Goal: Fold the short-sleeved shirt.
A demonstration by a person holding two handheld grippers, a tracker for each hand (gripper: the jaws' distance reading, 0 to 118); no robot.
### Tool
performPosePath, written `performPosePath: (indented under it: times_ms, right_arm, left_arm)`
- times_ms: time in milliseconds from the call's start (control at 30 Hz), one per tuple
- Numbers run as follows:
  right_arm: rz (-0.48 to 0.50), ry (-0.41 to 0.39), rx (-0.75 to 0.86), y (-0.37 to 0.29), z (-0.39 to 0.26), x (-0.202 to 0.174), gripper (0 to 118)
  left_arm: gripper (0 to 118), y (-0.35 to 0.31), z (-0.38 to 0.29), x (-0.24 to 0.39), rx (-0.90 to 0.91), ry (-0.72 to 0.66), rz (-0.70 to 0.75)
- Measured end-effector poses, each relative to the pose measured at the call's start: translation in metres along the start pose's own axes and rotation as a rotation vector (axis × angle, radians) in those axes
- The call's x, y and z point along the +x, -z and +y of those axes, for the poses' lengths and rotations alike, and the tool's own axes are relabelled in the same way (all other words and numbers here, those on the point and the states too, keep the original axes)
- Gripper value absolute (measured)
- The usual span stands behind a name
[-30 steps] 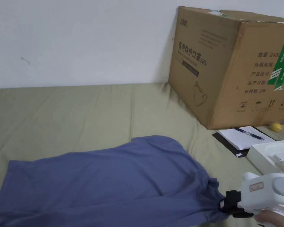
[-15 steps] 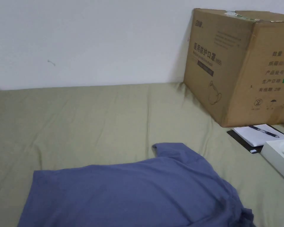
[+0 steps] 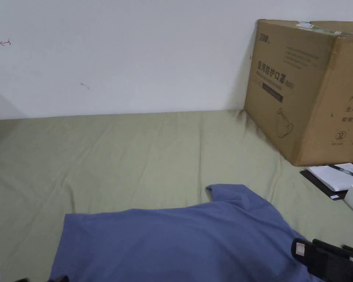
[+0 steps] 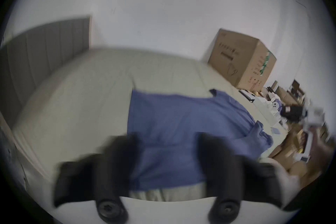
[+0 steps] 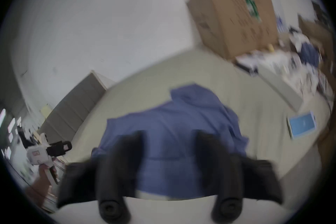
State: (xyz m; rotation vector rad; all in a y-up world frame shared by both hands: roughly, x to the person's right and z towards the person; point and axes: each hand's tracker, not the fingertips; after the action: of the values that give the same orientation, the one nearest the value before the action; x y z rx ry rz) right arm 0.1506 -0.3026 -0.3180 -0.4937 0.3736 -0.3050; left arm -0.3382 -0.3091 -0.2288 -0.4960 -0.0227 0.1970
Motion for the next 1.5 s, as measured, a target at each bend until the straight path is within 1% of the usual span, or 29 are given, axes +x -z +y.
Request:
performPosePath:
  times_ms: [33, 67, 100, 167, 233, 300, 333, 400, 467, 500, 533, 600, 633, 667, 733, 767, 833, 933, 1000, 1033, 1067, 1100, 1167, 1200, 1267, 1300, 1400, 1433, 1500]
  right_arm:
    - [-0.028, -0.059, 0.049, 0.002, -0.002, -0.015, 0]
    - [-0.052, -0.097, 0.079, 0.005, -0.003, -0.027, 0]
    - [-0.053, -0.119, 0.107, 0.01, -0.01, -0.034, 0]
    - [0.021, -0.126, 0.137, 0.019, -0.013, -0.043, 0]
    - [0.016, -0.131, 0.153, 0.02, -0.003, -0.052, 0]
    - [0.037, -0.12, 0.149, 0.026, 0.004, -0.053, 0]
    - [0.038, -0.117, 0.148, 0.029, 0.006, -0.053, 0]
    - [0.046, -0.123, 0.137, 0.035, 0.015, -0.054, 0]
    - [0.059, -0.15, 0.098, 0.047, 0.017, -0.053, 0]
    - [0.051, -0.164, 0.085, 0.051, 0.019, -0.056, 0]
    - [0.054, -0.175, 0.064, 0.059, 0.019, -0.056, 0]
    - [0.046, -0.191, 0.034, 0.072, 0.016, -0.057, 0]
    - [0.041, -0.2, 0.018, 0.078, 0.019, -0.058, 0]
    - [0.041, -0.213, -0.001, 0.084, 0.017, -0.059, 0]
    - [0.039, -0.24, -0.032, 0.096, 0.013, -0.061, 0]
    - [0.043, -0.249, -0.047, 0.101, 0.014, -0.059, 0]
    - [0.049, -0.269, -0.075, 0.111, 0.011, -0.061, 0]
    - [0.057, -0.285, -0.109, 0.121, 0.007, -0.059, 0]
    - [0.066, -0.283, -0.128, 0.127, 0.004, -0.06, 0]
    - [0.07, -0.276, -0.138, 0.129, 0.004, -0.058, 0]
    - [0.069, -0.271, -0.145, 0.13, 0.003, -0.059, 0]
    - [0.067, -0.263, -0.15, 0.131, 0.003, -0.059, 0]
    - [0.07, -0.242, -0.151, 0.128, 0.002, -0.057, 0]
    - [0.074, -0.236, -0.151, 0.127, 0.003, -0.055, 0]
    - [0.07, -0.23, -0.148, 0.125, 0.003, -0.055, 0]
    - [0.069, -0.227, -0.147, 0.123, 0.004, -0.052, 0]
    - [0.065, -0.211, -0.087, 0.119, 0.019, -0.046, 0]
    - [0.066, -0.189, -0.032, 0.119, 0.031, -0.04, 0]
    - [0.069, -0.108, 0.047, 0.125, 0.06, -0.022, 0]
  left_arm:
    - [0, 0.0, -0.002, 0.01, 0.046, 0.063, 0.043]
    - [0, 0.002, -0.003, 0.021, 0.075, 0.098, 0.098]
    - [0, 0.004, -0.005, 0.029, 0.095, 0.093, 0.096]
    - [0, 0.006, -0.003, 0.023, 0.132, 0.019, 0.044]
    - [0, 0.011, 0.014, 0.027, 0.191, -0.019, 0.075]
    - [0, 0.028, 0.049, 0.002, 0.143, -0.043, 0.073]
    - [0, 0.045, 0.067, -0.009, 0.083, -0.084, 0.055]
    - [0, 0.092, 0.104, -0.043, -0.145, -0.178, 0.009]
    - [0, 0.158, 0.123, -0.079, -0.438, -0.264, -0.097]
    - [0, 0.185, 0.125, -0.093, -0.524, -0.295, -0.15]
    - [0, 0.207, 0.127, -0.107, -0.583, -0.311, -0.125]
    - [0, 0.246, 0.127, -0.119, -0.616, -0.246, -0.024]
    - [13, 0.267, 0.126, -0.125, -0.62, -0.209, 0.016]
    - [39, 0.281, 0.124, -0.132, -0.618, -0.195, 0.033]
    - [114, 0.311, 0.116, -0.142, -0.643, -0.205, 0.058]
    - [116, 0.325, 0.112, -0.145, -0.652, -0.212, 0.076]
    - [115, 0.34, 0.105, -0.15, -0.641, -0.211, 0.067]
    - [115, 0.359, 0.09, -0.148, -0.707, -0.153, 0.126]
    - [111, 0.371, 0.079, -0.142, -0.727, -0.082, 0.159]
    - [103, 0.376, 0.074, -0.139, -0.718, -0.031, 0.167]
    - [103, 0.377, 0.075, -0.148, -0.707, 0.002, 0.197]
    - [98, 0.376, 0.07, -0.144, -0.695, 0.007, 0.194]
    - [75, 0.367, 0.069, -0.133, -0.643, 0.018, 0.183]
    - [58, 0.357, 0.072, -0.131, -0.629, 0.023, 0.174]
    - [3, 0.35, 0.071, -0.125, -0.618, 0.028, 0.151]
    - [0, 0.348, 0.07, -0.122, -0.611, 0.041, 0.155]
    - [0, 0.336, 0.075, -0.12, -0.56, 0.028, 0.144]
    - [0, 0.331, 0.077, -0.121, -0.515, 0.0, 0.136]
    - [0, 0.31, 0.085, -0.117, -0.414, -0.023, 0.118]
